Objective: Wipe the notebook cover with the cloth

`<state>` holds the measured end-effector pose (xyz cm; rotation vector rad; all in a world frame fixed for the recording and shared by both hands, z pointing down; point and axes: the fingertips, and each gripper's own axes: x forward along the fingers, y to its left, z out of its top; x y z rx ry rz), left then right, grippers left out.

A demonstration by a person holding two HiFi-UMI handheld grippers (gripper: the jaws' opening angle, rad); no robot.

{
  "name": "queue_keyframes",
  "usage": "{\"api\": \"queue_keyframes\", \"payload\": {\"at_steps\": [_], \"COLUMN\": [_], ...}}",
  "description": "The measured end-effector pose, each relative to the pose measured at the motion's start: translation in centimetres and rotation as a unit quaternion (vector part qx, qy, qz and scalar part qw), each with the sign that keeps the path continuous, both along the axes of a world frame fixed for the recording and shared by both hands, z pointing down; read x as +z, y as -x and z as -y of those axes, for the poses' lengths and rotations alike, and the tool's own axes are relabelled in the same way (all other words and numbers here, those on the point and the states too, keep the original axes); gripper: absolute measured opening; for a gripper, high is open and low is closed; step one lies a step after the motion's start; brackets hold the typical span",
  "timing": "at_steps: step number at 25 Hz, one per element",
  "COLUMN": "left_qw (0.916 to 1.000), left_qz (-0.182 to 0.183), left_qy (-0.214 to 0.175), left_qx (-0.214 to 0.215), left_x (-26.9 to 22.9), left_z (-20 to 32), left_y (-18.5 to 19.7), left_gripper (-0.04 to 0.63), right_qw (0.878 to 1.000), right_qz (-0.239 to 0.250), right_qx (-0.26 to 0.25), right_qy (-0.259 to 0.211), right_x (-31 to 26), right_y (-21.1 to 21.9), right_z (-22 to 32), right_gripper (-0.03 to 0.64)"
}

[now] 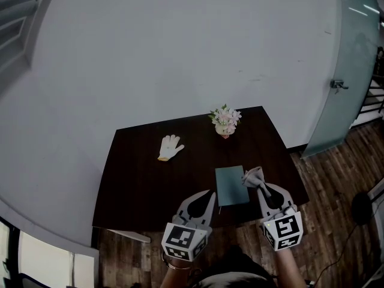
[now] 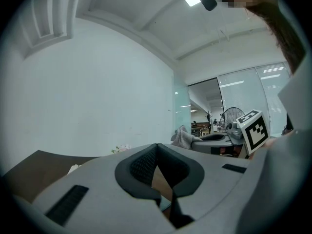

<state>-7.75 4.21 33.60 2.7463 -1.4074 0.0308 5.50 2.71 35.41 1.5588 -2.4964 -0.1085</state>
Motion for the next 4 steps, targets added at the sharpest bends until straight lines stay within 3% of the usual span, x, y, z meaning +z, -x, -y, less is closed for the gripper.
{"api": "queue_keyframes", "payload": {"at_steps": [4], "left_qw": [1.0], "left_qz": [-0.004], "left_qy": [-0.006], "left_qx": [-0.004], "left_x": [-0.27], "left_z": [1.23], "left_y": [-0.39], "left_gripper": [0.018], "right_qw": [1.0], "right_qz": [-0.003], "right_qx": [-0.006], "right_qy": [0.0], "right_x": [0.34], "right_y": [-0.39], "right_z": [1.23], "right_gripper": [0.04]}}
